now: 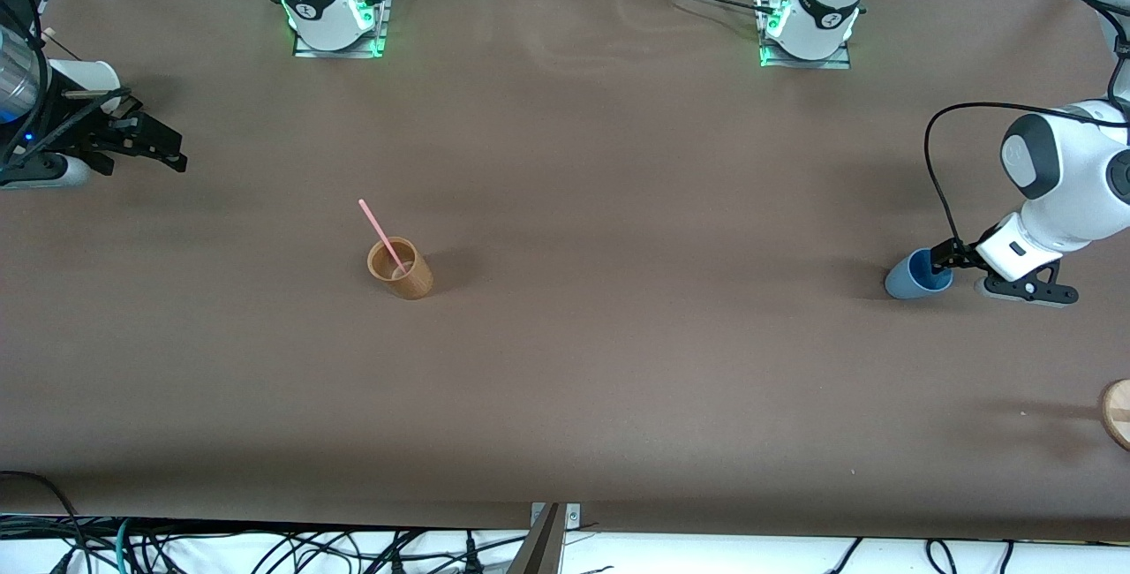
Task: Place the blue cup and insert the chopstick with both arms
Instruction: 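Reach the left gripper down to the blue cup and grasp it, then carry the blue cup with the left gripper toward the bamboo cup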
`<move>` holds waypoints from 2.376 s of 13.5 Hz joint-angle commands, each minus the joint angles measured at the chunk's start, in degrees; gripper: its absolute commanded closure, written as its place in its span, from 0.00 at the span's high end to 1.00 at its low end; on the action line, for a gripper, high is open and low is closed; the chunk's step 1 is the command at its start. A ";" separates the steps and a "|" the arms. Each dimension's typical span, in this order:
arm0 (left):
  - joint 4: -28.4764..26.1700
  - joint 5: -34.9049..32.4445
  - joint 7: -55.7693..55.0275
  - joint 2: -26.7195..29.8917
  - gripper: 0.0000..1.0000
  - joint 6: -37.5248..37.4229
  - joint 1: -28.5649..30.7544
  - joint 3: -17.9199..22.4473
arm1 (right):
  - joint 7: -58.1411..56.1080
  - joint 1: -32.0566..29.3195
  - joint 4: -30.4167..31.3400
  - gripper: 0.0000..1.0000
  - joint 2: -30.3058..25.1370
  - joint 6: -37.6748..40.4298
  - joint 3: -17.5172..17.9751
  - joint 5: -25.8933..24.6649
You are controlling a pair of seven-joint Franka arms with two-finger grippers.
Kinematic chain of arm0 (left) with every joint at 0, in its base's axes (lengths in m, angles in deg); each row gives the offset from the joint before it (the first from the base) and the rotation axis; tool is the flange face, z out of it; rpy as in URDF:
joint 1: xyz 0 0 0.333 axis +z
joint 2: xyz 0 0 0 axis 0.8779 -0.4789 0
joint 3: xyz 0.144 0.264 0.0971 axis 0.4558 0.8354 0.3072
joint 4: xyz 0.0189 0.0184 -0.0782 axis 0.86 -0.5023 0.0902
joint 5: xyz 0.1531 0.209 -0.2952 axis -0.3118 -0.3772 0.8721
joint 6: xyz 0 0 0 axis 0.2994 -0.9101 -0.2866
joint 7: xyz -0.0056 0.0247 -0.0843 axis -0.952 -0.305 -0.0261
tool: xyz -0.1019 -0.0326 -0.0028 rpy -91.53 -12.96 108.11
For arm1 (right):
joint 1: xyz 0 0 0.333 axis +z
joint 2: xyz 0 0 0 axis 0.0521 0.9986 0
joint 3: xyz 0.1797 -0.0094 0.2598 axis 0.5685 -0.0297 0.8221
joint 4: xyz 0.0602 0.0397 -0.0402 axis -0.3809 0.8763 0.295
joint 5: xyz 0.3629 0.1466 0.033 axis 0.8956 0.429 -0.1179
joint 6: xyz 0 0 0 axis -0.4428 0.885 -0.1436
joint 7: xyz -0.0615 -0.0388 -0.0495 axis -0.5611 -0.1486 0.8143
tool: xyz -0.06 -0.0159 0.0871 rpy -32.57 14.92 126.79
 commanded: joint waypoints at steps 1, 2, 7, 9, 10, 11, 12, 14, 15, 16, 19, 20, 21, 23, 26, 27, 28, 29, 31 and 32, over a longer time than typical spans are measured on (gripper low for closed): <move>1.41 1.50 1.80 -1.85 0.98 1.02 0.08 -0.04 | -0.58 -0.66 -1.35 1.00 0.43 1.02 0.77 -0.62; 1.32 1.59 1.80 -2.11 0.98 2.33 0.08 -0.04 | -0.58 -0.75 -1.26 1.00 0.43 1.02 0.77 -0.62; 1.41 4.84 1.72 -4.84 0.76 4.89 0.00 -0.04 | -0.58 -0.66 -1.35 1.00 0.43 1.02 0.77 -0.62; 1.41 5.37 1.37 -4.84 0.25 4.81 -0.01 -0.04 | -0.49 -0.66 -1.35 1.00 0.43 1.02 0.77 -0.62; 1.41 5.37 1.54 -4.75 0.08 4.54 0.08 -0.04 | -0.58 -0.66 -1.35 1.00 0.43 1.02 0.77 -0.62; 1.41 5.37 1.54 -4.66 0.00 4.11 0.08 -0.04 | -0.58 -0.66 -1.35 1.00 0.43 1.02 0.77 -0.62; 1.32 5.37 1.63 -4.58 0.00 3.93 0.08 -0.04 | -0.58 -0.75 -1.35 1.00 0.43 1.02 0.77 -0.62; 1.32 5.37 1.63 -4.58 0.00 3.75 0.08 -0.12 | -0.58 -0.66 -1.35 1.00 0.43 1.02 0.77 -0.62; 1.41 5.37 1.63 -4.58 0.00 2.97 0.00 -0.12 | -0.58 -0.66 -1.44 1.00 0.43 1.02 0.77 -0.62; 1.41 5.46 1.54 -4.31 0.00 2.35 -0.09 -0.12 | -0.58 -0.66 -1.44 1.00 0.43 1.02 0.77 -0.62; 3.24 7.46 0.40 -3.08 0.00 -2.20 -1.75 -1.70 | -0.58 -0.66 -1.44 1.00 0.43 1.02 0.77 -0.62; 5.17 9.22 -0.12 -2.99 0.00 -5.27 -2.81 -2.40 | -0.58 -0.66 -1.44 1.00 0.43 1.11 0.77 -0.62; 7.71 9.41 -1.52 -3.08 0.00 -8.35 -4.30 -2.84 | -0.58 -0.66 -1.44 1.00 0.34 1.11 0.77 -0.62; 11.76 9.41 -7.39 -3.08 0.00 -13.45 -8.60 -2.85 | -0.58 -0.66 -1.44 1.00 0.43 1.11 0.77 -0.62; 16.95 9.15 -18.81 -3.78 0.00 -17.86 -17.20 -2.93 | -0.58 -0.66 -1.35 1.00 0.43 1.11 0.77 -0.62; 18.62 8.80 -23.29 -4.31 0.00 -18.57 -20.80 -2.85 | -0.58 -0.66 -1.44 1.00 0.43 1.11 0.77 -0.62; 21.07 8.62 -27.94 -5.36 0.00 -20.05 -24.32 -2.85 | -0.58 -0.66 -1.44 1.00 0.43 1.11 0.77 -0.62; 23.88 8.54 -32.08 -6.93 0.00 -21.90 -27.66 -2.76 | -0.58 -0.66 -1.44 1.00 0.43 1.11 0.77 -0.62; 28.64 8.54 -39.91 -9.75 0.00 -24.10 -33.64 -2.76 | -0.58 -0.66 -1.35 1.00 0.43 1.11 0.77 -0.62; 30.22 8.54 -42.29 -10.98 0.00 -24.20 -36.45 -2.76 | -0.58 -0.66 -1.35 1.00 0.43 1.11 0.77 -0.62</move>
